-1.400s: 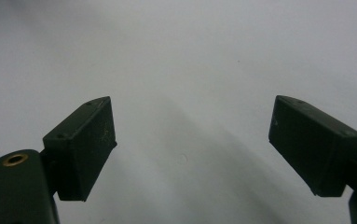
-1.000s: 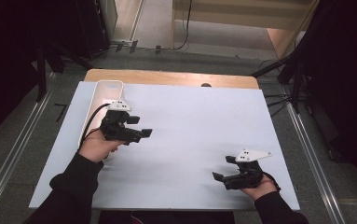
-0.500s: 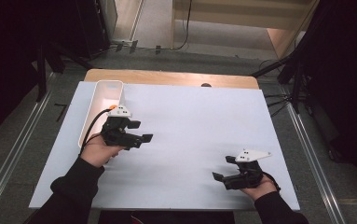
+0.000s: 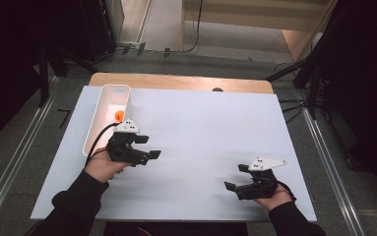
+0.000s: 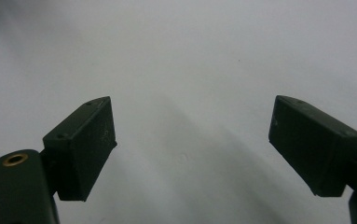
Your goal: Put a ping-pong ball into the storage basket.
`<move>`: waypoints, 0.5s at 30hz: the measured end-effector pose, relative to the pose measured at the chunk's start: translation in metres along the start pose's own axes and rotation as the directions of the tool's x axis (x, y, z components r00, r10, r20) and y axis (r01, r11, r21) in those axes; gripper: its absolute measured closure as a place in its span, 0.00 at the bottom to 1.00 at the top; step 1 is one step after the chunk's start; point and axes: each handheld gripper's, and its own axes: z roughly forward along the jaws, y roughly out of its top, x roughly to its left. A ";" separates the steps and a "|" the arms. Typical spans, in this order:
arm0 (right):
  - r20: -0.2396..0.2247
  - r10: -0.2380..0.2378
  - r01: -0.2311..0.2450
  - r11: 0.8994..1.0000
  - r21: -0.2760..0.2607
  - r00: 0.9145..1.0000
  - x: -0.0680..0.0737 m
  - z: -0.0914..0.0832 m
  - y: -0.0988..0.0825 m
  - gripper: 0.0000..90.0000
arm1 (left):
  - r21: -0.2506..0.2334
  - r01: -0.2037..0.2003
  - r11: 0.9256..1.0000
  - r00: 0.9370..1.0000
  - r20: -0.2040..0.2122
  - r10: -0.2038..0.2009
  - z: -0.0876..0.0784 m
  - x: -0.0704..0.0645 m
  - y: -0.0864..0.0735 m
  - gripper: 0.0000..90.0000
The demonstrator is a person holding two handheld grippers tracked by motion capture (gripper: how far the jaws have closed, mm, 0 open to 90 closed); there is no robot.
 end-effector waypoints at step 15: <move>0.001 -0.001 0.001 1.000 0.003 1.000 0.000 0.001 0.000 0.15 | -0.015 -0.010 1.000 1.000 0.024 0.010 -0.003 -0.003 -0.020 0.29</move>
